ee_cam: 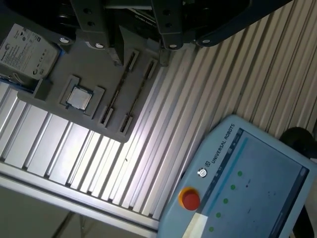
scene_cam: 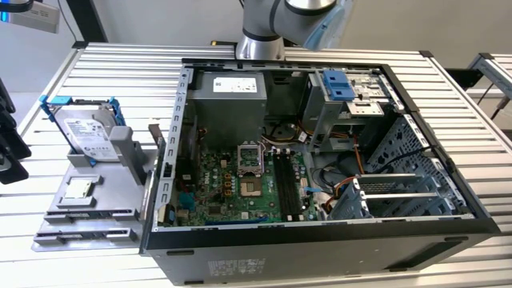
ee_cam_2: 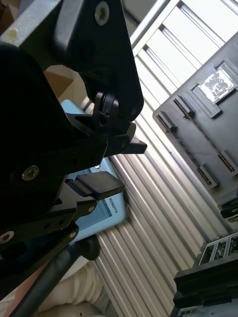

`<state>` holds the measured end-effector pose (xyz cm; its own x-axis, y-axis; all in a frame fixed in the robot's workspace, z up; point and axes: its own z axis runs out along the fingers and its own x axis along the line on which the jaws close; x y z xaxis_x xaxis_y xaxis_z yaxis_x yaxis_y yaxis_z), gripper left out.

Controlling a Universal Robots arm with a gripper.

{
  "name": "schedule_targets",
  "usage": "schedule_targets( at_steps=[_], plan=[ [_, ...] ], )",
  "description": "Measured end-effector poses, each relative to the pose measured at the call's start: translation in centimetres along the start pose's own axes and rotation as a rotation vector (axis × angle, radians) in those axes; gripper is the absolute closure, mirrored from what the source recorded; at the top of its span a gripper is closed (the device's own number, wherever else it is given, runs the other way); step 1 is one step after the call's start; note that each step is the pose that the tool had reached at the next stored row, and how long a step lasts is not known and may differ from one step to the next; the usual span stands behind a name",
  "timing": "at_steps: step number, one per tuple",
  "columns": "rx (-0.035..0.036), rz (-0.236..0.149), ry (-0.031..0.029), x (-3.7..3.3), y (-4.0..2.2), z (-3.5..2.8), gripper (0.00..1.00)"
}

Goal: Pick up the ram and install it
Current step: 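Pick up the ram and move it above insertion slot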

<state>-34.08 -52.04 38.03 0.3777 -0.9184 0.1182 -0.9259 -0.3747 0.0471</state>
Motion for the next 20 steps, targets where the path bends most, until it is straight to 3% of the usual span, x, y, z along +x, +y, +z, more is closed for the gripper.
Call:
schedule_targets(
  at_steps=[20],
  plan=[
    [0.0026,-0.022,0.0011,0.0,0.0,0.0,0.0]
  ],
)
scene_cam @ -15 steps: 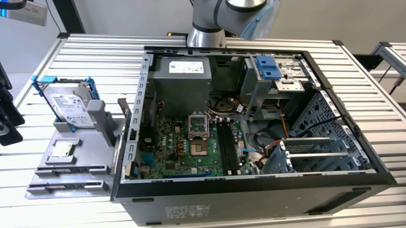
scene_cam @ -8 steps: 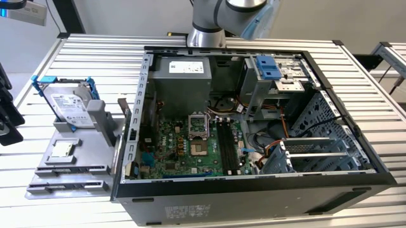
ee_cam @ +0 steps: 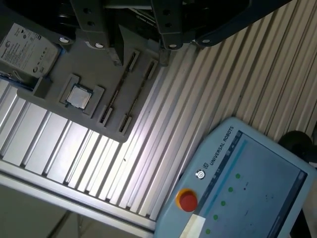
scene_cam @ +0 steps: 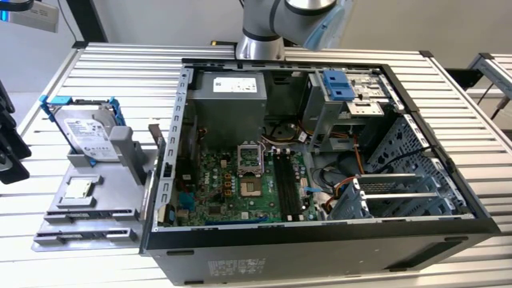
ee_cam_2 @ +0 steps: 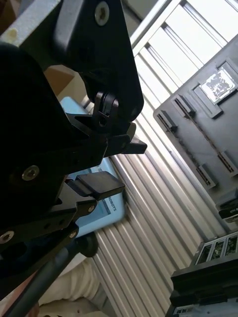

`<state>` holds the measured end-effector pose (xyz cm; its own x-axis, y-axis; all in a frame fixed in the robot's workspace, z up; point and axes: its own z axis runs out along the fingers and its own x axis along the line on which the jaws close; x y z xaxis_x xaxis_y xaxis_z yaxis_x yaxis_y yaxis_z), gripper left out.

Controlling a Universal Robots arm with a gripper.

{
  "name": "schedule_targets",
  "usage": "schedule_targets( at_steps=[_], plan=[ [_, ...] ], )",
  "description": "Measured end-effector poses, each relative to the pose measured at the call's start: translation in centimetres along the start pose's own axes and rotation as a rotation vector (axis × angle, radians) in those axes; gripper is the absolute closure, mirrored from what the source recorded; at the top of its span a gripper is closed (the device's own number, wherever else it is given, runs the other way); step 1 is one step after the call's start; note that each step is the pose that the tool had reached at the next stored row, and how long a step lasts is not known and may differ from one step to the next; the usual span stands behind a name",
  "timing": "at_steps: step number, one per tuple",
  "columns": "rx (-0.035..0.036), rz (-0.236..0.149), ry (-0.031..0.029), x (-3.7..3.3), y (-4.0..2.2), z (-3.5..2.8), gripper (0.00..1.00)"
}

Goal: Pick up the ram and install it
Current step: 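Pick up the ram and move it above insertion slot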

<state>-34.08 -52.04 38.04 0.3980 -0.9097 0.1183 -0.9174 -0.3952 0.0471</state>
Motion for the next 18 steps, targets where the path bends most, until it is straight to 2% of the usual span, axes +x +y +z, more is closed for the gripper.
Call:
schedule_targets(
  at_steps=[15,17,18],
  plan=[
    [0.0006,-0.005,0.0003,0.0,0.0,0.02,0.0],
    [-0.0015,0.013,-0.0006,-0.03,0.0,0.15,0.0],
    [-0.0053,0.045,-0.0021,-0.05,-0.01,0.37,0.0]
  ],
)
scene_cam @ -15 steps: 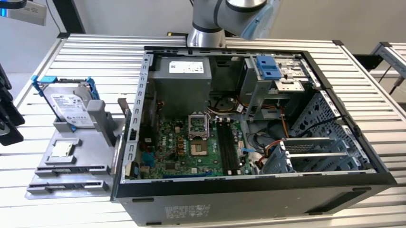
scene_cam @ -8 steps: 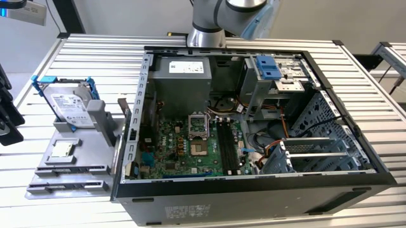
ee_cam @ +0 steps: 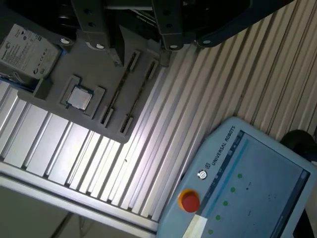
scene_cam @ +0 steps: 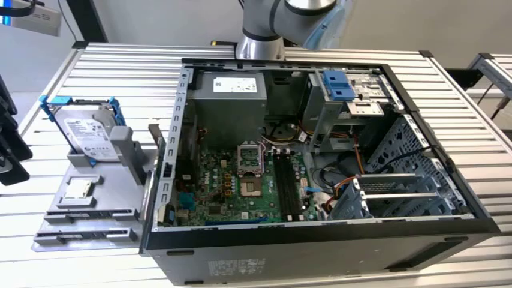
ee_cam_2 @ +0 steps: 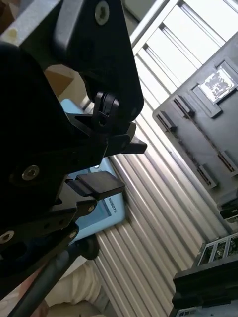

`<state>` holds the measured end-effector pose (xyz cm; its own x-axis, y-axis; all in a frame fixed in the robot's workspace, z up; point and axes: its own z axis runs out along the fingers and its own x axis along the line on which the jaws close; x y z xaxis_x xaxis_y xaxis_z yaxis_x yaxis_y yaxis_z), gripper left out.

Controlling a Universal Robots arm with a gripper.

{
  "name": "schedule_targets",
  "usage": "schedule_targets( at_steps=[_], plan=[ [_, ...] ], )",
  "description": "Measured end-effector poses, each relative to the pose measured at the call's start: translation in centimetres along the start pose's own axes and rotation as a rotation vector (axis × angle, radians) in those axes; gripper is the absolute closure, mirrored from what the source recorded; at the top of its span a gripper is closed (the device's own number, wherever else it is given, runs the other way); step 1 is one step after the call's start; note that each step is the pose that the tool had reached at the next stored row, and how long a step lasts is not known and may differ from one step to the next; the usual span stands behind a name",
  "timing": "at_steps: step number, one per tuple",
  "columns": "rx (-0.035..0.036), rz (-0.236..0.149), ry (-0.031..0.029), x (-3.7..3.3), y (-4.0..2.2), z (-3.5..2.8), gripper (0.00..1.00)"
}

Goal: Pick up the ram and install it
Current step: 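Pick up the ram and move it above insertion slot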

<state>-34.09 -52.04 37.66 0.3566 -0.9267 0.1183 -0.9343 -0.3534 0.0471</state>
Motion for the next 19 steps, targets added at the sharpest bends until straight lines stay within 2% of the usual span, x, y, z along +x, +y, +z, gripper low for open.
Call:
schedule_targets(
  at_steps=[2,3,4,5,7,10,11,12,13,14,19],
  plan=[
    [-0.0042,0.041,-0.0034,-0.04,-0.03,0.39,0.0],
    [-0.0043,0.057,-0.01,-0.05,-0.03,0.48,0.0],
    [-0.0024,0.068,-0.0197,-0.05,-0.03,0.51,0.0],
    [0.0013,0.078,-0.0337,-0.06,-0.03,0.57,0.0],
    [0.0069,0.096,-0.0568,-0.07,-0.04,0.67,0.0],
    [0.0094,0.122,-0.0727,-0.11,-0.05,0.97,0.0],
    [0.0127,0.126,-0.0841,-0.11,-0.05,0.99,0.0],
    [0.0171,0.131,-0.099,-0.12,-0.06,1.01,0.0],
    [0.02,0.134,-0.1088,-0.12,-0.06,1.05,0.0],
    [0.0215,0.138,-0.1134,-0.14,-0.06,1.18,0.0],
    [0.0211,0.156,-0.1134,-0.25,-0.1,2.17,0.0]
  ],
)
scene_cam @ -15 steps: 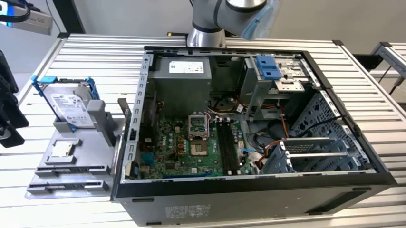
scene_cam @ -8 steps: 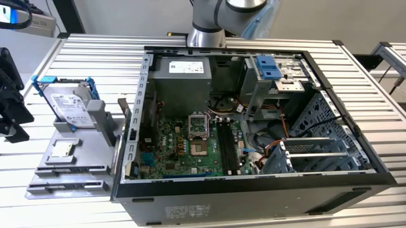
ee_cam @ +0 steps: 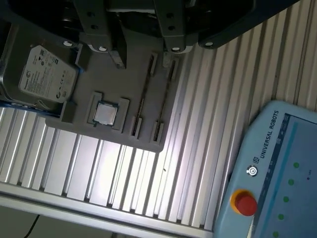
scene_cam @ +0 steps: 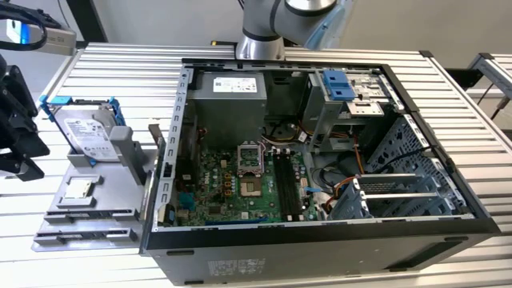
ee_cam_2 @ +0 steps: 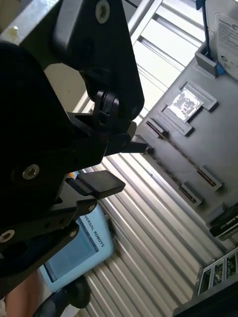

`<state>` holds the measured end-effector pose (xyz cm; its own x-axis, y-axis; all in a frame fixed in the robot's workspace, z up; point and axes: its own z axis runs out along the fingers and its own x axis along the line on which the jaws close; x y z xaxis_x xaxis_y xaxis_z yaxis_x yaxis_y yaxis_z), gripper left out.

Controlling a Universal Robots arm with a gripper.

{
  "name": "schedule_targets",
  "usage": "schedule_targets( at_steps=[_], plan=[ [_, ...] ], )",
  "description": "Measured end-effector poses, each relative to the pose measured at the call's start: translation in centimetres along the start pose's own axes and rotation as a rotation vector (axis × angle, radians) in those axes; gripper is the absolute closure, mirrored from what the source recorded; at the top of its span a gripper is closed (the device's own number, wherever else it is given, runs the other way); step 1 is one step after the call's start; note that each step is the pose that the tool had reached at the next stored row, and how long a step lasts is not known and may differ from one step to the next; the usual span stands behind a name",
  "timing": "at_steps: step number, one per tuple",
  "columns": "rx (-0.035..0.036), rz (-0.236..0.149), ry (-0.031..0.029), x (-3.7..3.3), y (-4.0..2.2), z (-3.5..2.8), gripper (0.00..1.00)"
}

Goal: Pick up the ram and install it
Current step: 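Pick up the ram and move it above insertion slot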

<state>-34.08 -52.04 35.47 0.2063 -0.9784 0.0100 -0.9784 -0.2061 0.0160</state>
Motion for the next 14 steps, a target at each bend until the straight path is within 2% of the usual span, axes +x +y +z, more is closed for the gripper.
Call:
schedule_targets(
  at_steps=[4,14],
  plan=[
    [-0.0005,0.011,0.0015,-0.01,-0.01,0.51,0.0],
    [-0.0005,0.013,0.0017,-0.01,-0.01,0.68,0.0]
  ],
)
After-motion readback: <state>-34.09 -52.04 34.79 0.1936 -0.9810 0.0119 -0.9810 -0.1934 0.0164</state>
